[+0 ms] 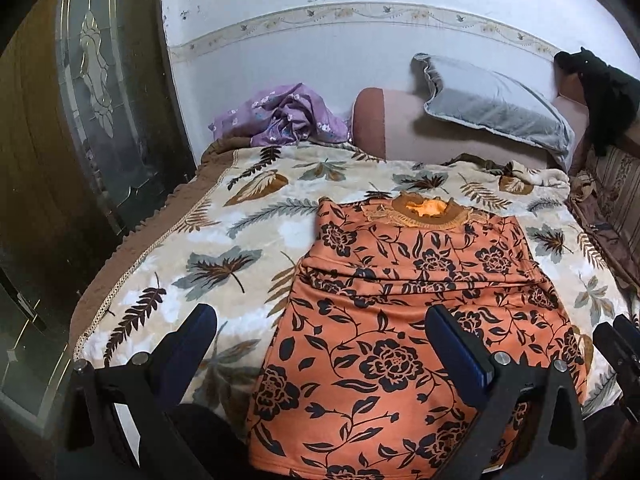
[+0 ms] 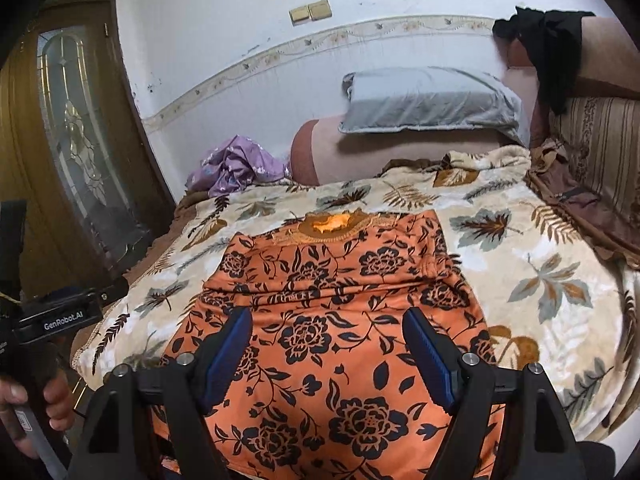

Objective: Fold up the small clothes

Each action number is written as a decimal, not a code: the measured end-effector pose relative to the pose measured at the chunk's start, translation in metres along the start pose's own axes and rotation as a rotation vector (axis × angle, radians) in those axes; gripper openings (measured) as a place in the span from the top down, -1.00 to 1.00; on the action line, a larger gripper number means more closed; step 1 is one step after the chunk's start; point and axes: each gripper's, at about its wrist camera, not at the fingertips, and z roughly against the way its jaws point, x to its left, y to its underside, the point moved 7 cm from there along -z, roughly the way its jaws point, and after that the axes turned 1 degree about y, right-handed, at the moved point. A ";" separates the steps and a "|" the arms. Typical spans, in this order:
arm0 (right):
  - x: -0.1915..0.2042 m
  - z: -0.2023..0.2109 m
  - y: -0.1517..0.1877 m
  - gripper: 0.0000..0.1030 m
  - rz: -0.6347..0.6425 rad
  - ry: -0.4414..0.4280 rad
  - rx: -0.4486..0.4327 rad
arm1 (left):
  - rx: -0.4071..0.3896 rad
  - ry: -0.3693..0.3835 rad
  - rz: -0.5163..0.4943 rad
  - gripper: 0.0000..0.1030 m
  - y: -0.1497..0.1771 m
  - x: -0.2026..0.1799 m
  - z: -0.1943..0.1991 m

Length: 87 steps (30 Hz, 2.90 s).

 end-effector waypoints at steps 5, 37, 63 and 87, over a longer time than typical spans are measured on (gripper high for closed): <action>0.005 -0.008 0.002 -0.55 0.005 -0.012 0.011 | 0.018 -0.016 0.008 -1.00 0.004 0.007 -0.009; -0.020 -0.071 0.013 -0.55 -0.008 0.009 0.150 | 0.174 0.003 0.006 -1.00 0.025 0.021 -0.091; -0.123 -0.311 -0.057 0.50 -0.232 0.006 0.360 | 0.262 -0.134 0.021 -1.00 -0.065 0.002 -0.306; -0.067 -0.128 -0.009 -0.51 -0.135 -0.020 0.251 | 0.057 -0.089 -0.108 -1.00 -0.027 0.006 -0.128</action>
